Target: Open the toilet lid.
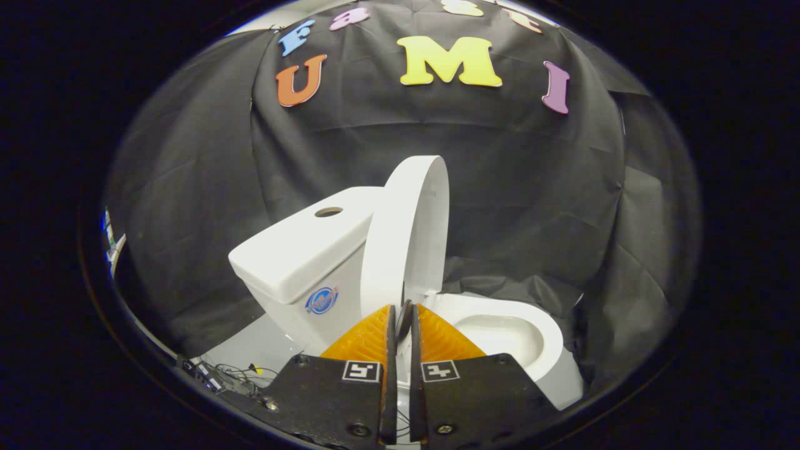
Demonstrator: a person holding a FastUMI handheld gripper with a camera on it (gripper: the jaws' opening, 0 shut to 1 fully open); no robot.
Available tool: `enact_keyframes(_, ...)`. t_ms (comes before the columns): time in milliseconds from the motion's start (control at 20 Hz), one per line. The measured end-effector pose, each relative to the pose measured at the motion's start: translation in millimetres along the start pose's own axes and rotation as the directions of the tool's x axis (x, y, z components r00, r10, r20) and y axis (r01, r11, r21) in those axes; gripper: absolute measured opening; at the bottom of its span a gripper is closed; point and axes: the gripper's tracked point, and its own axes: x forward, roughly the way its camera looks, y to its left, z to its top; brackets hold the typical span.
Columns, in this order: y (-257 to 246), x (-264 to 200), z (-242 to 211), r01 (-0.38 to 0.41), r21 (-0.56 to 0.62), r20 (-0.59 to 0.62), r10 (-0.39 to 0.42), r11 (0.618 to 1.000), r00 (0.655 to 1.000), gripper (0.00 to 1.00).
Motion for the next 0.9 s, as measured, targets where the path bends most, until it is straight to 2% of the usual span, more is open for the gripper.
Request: enact_keyframes(900, 45.6, 9.2, 2.3, -0.051, -0.068, 0.011, 0.052, 0.996, 0.999, 0.11)
